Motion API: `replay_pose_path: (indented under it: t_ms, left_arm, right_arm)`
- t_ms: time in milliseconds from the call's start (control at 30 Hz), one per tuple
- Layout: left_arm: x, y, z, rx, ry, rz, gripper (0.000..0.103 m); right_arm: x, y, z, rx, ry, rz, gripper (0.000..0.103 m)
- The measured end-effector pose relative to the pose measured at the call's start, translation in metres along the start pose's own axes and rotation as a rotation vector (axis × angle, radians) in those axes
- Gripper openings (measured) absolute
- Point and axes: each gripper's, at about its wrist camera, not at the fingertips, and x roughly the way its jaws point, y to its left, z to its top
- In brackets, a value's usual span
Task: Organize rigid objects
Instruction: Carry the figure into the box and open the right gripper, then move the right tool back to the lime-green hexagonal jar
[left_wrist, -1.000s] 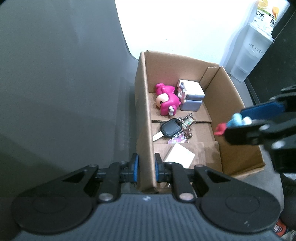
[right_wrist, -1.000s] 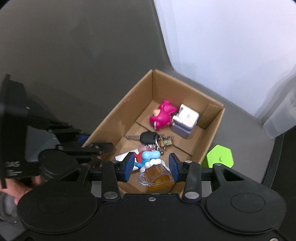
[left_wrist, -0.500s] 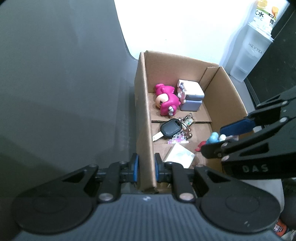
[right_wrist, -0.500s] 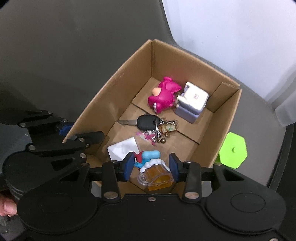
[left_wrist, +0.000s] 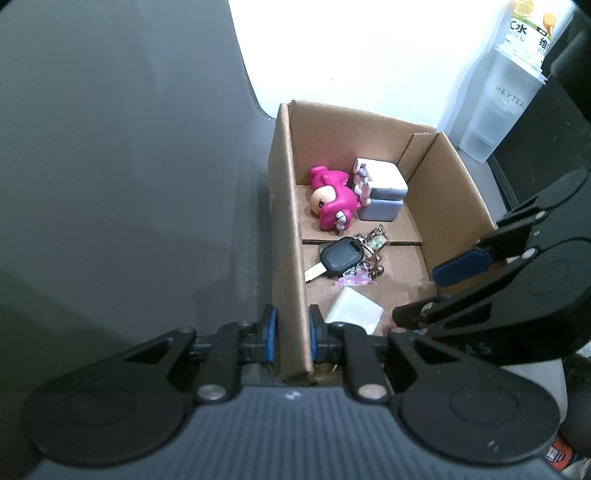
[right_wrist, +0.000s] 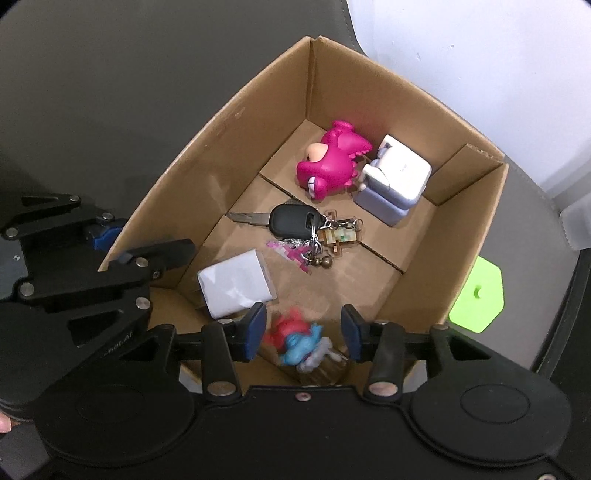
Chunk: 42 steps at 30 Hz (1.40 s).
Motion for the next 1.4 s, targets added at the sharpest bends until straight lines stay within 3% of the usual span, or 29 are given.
replay_pose_path:
  t_ms: [600, 733, 800, 1133, 1400]
  left_arm:
    - [0.000, 0.000, 0.000, 0.002, -0.001, -0.001, 0.016]
    - [0.000, 0.000, 0.000, 0.002, -0.001, -0.001, 0.016]
    - [0.000, 0.000, 0.000, 0.003, -0.001, -0.001, 0.016]
    - [0.000, 0.000, 0.000, 0.002, 0.000, -0.002, 0.016]
    - [0.000, 0.000, 0.000, 0.004, -0.001, -0.002, 0.016]
  right_arm:
    - [-0.080, -0.033, -0.049, 0.109, -0.224, 0.036, 0.062]
    - [-0.091, -0.045, -0.059, 0.128, -0.269, 0.012, 0.074]
    - [-0.096, -0.053, -0.063, 0.140, -0.292, 0.006, 0.074]
    - [-0.103, -0.079, -0.075, 0.142, -0.345, -0.039, 0.089]
    - [-0.093, -0.099, -0.087, 0.140, -0.356, -0.074, 0.089]
